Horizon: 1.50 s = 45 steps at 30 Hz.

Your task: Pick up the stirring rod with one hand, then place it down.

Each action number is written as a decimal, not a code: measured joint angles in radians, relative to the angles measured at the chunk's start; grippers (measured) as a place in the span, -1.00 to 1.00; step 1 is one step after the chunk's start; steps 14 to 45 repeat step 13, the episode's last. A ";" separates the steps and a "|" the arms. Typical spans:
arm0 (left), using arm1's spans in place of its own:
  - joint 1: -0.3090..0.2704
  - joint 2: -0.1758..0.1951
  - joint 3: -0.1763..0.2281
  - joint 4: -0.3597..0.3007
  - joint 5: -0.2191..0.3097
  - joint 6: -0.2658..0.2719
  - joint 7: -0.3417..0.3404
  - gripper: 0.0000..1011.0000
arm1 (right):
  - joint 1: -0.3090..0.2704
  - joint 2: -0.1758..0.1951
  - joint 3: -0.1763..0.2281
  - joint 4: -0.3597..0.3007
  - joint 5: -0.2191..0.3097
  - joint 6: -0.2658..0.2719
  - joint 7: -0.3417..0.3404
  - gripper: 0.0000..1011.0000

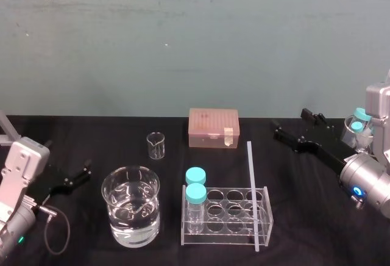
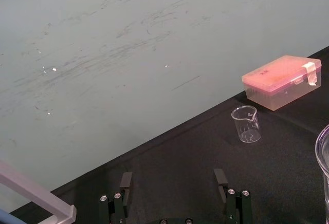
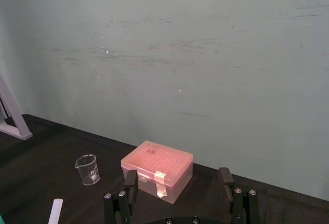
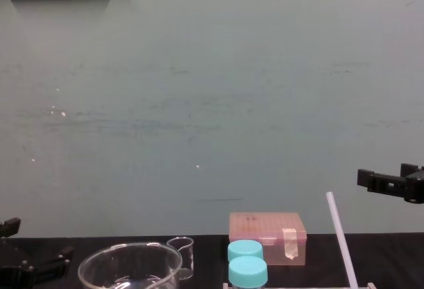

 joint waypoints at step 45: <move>0.000 0.000 0.000 0.000 0.000 0.000 0.000 0.99 | 0.000 0.000 0.000 0.000 -0.001 -0.002 -0.001 0.98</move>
